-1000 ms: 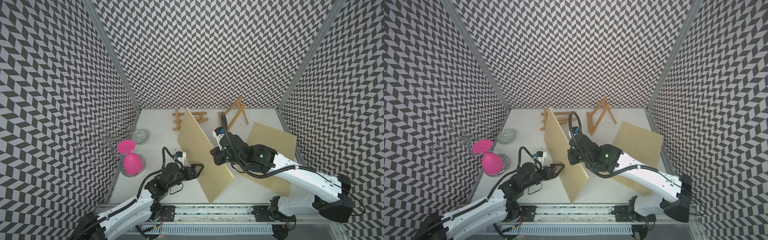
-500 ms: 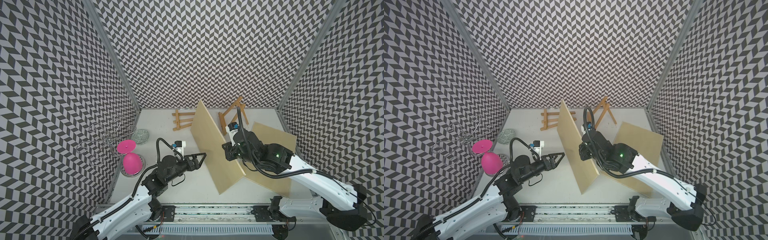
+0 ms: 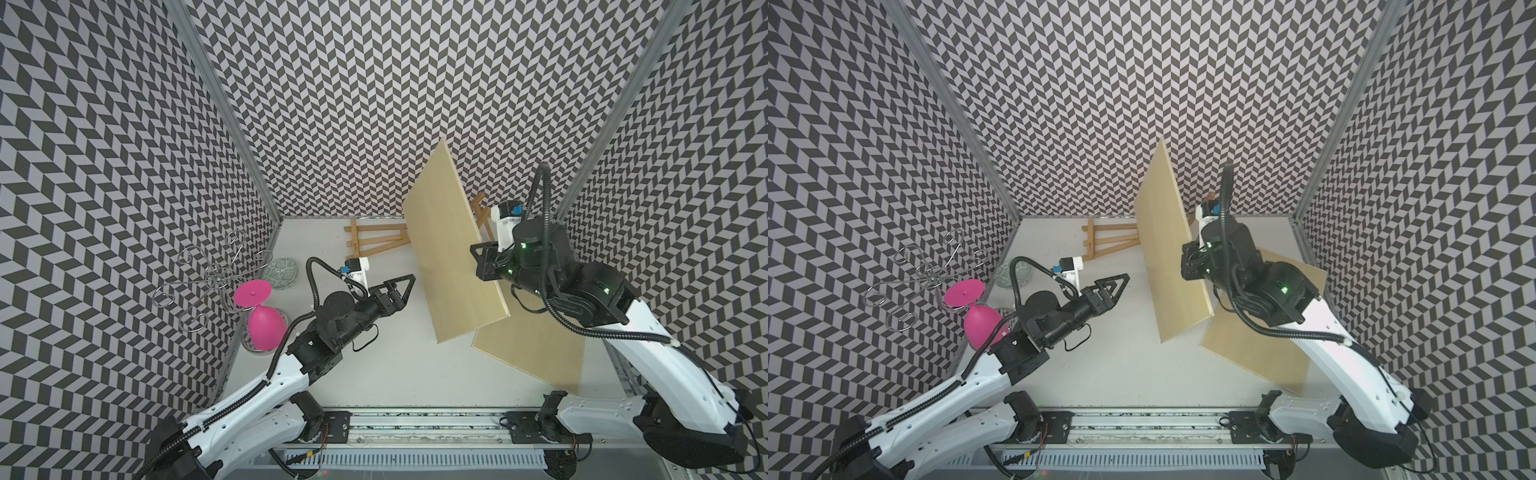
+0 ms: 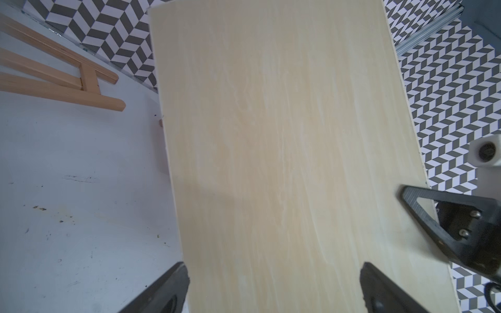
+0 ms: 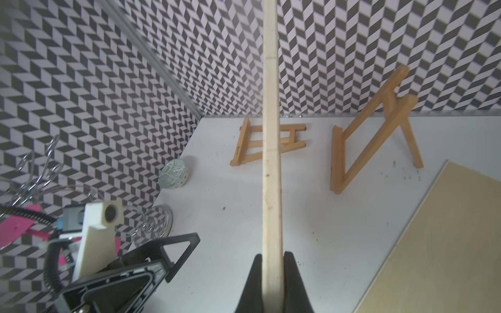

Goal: Assemble the easel
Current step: Move the easel to the center of the board.

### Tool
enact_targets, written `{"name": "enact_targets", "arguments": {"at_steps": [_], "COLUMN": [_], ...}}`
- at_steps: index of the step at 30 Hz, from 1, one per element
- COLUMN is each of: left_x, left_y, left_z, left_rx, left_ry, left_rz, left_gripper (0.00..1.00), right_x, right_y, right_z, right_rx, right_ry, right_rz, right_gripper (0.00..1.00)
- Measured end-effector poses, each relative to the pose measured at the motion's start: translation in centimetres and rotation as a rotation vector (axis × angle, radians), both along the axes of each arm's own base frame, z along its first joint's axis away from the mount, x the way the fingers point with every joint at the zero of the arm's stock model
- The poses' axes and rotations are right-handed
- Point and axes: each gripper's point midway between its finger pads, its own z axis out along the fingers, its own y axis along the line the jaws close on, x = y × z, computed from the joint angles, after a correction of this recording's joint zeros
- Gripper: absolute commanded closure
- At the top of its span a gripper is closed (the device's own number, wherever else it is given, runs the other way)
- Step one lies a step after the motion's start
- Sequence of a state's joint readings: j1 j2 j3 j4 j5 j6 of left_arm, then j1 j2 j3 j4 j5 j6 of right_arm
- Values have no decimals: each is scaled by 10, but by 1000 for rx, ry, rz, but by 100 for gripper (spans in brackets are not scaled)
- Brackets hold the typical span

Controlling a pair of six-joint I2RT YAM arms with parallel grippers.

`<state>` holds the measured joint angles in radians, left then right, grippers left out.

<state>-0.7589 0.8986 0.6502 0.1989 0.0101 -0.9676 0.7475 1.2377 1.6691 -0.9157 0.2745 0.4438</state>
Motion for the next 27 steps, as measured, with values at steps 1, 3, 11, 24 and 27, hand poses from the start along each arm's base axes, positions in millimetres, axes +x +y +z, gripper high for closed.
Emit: {"name": "enact_targets", "arguments": {"at_steps": [1, 3, 11, 24, 27], "left_x": [2, 6, 10, 9, 7], "left_y": [-2, -5, -11, -10, -8], "left_z": [2, 7, 11, 19, 21], "left_rx": [-3, -16, -40, -54, -53], "left_ry": [1, 0, -11, -59, -73], "left_rz": [1, 3, -5, -6, -6], "left_gripper": [0, 0, 0, 0, 0], "right_x": [5, 18, 62, 107, 113], "right_y": [-5, -15, -36, -40, -48], "right_z": [3, 8, -14, -54, -58], "right_rx": [-4, -16, -81, -136, -139], "right_ry": [-9, -21, 36, 158, 170], "right_rz": [-21, -68, -173, -204, -217], "right_gripper": [100, 100, 100, 100, 100]}}
